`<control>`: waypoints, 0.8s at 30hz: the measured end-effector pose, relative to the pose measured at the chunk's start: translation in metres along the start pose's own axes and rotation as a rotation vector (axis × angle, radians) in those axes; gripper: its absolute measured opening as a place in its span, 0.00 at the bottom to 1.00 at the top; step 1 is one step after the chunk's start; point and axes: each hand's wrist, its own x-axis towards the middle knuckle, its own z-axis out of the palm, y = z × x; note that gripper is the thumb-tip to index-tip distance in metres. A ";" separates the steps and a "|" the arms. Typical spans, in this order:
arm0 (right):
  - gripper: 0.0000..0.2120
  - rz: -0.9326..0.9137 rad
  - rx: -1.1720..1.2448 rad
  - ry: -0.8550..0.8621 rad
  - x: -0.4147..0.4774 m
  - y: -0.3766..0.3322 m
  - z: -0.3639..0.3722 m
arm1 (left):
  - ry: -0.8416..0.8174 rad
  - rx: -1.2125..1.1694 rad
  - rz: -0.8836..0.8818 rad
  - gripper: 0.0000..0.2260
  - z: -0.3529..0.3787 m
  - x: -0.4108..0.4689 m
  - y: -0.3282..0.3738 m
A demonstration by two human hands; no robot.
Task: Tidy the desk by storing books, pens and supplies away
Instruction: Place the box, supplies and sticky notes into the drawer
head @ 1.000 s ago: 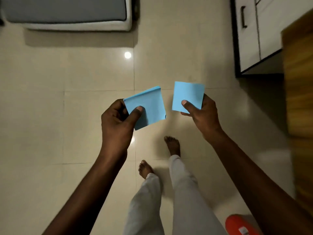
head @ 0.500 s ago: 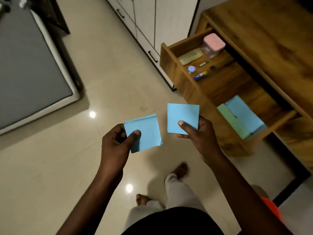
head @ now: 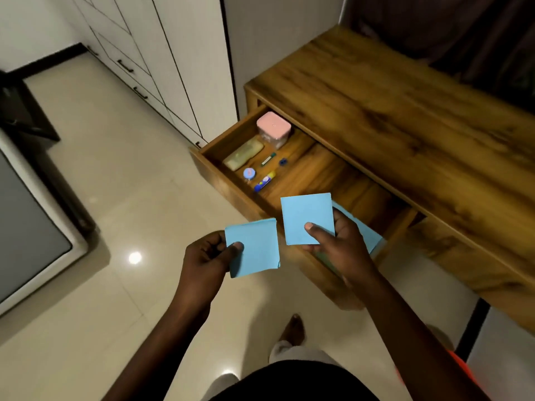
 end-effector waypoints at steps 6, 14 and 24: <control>0.13 0.018 0.039 0.027 0.054 -0.004 -0.053 | -0.109 0.110 -0.020 0.11 0.044 0.049 0.021; 0.15 0.048 0.000 0.097 0.088 0.004 -0.081 | -0.218 0.281 0.049 0.08 0.084 0.122 0.036; 0.15 0.150 -0.192 0.200 0.143 0.007 -0.091 | -0.412 0.710 0.107 0.10 0.100 0.232 0.034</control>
